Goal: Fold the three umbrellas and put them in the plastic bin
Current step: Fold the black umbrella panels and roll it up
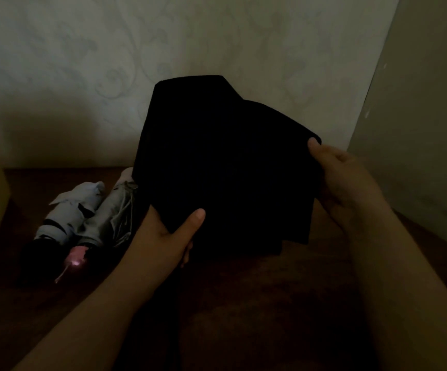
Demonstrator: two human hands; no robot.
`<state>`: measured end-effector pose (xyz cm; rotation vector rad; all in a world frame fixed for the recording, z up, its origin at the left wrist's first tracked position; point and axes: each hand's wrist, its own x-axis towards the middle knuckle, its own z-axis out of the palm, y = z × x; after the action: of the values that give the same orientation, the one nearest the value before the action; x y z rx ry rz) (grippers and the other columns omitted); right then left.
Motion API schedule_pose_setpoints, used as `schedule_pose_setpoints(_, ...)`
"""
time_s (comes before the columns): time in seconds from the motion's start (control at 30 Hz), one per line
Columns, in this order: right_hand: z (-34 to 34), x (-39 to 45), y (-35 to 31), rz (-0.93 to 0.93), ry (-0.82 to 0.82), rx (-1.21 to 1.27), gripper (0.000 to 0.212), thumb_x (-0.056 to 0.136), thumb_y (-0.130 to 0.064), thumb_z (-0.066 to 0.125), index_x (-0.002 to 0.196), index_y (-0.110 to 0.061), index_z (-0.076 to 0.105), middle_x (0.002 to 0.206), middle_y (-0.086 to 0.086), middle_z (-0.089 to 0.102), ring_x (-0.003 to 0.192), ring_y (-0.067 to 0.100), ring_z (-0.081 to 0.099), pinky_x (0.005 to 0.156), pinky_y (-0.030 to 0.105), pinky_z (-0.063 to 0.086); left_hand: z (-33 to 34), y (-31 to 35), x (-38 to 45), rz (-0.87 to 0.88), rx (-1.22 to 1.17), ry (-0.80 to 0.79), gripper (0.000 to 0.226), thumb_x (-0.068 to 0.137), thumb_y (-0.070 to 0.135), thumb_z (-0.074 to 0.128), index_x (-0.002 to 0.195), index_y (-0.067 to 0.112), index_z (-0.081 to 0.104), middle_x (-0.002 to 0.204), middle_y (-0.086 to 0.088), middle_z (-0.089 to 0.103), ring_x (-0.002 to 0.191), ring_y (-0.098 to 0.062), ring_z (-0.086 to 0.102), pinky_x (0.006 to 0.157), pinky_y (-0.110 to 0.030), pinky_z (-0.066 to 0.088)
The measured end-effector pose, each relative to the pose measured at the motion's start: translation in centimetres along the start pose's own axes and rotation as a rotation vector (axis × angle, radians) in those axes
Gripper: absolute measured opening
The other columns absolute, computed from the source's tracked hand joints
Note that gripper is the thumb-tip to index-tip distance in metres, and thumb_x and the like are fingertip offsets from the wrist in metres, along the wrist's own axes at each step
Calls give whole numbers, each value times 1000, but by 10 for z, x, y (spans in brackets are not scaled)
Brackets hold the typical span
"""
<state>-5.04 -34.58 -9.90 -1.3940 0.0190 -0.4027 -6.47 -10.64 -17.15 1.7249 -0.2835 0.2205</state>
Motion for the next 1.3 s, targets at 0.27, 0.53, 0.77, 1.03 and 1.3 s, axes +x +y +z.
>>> schedule_pose_setpoints(0.27, -3, -6, -5, -167, 208, -200, 43, 98, -40, 44, 96, -2, 64, 83, 7, 63, 78, 19, 59, 61, 25, 46, 5, 2, -3, -9, -1, -47, 43, 85, 35, 59, 116, 8, 46, 52, 1, 55, 42, -12, 51, 45, -20, 46)
schedule_pose_setpoints(0.53, -3, -2, -11, -40, 15, 275, 34, 103, -21, 30, 126, -21, 55, 105, -7, 72, 97, 12, 69, 70, 25, 57, 1, 3, -3, -68, -104, -56, 40, 83, 39, 59, 113, 14, 47, 53, 2, 55, 44, -13, 52, 47, -22, 46)
schedule_pose_setpoints(0.77, 8, -3, 11, 45, -69, -375, 26, 98, -33, 46, 94, -15, 65, 94, 4, 70, 85, 20, 66, 74, 36, 52, 1, 12, -4, -121, -281, -38, 37, 86, 39, 57, 115, 19, 48, 54, -2, 53, 44, -15, 50, 45, -25, 44)
schedule_pose_setpoints(1.03, 34, -1, 44, -199, 38, -918, 22, 100, -26, 43, 80, -17, 47, 73, -5, 49, 65, 10, 47, 49, 21, 31, 7, 31, -11, -372, -716, -327, 54, 72, 50, 62, 116, 20, 55, 54, -2, 46, 40, -13, 42, 39, -25, 38)
schedule_pose_setpoints(1.3, 72, -61, -12, -423, 124, -735, 34, 91, -49, 45, 115, -25, 44, 100, -7, 52, 81, 5, 52, 65, 24, 45, 20, 25, -17, -182, -264, -50, 35, 86, 41, 59, 117, 34, 44, 58, 0, 60, 46, -10, 57, 45, -22, 46)
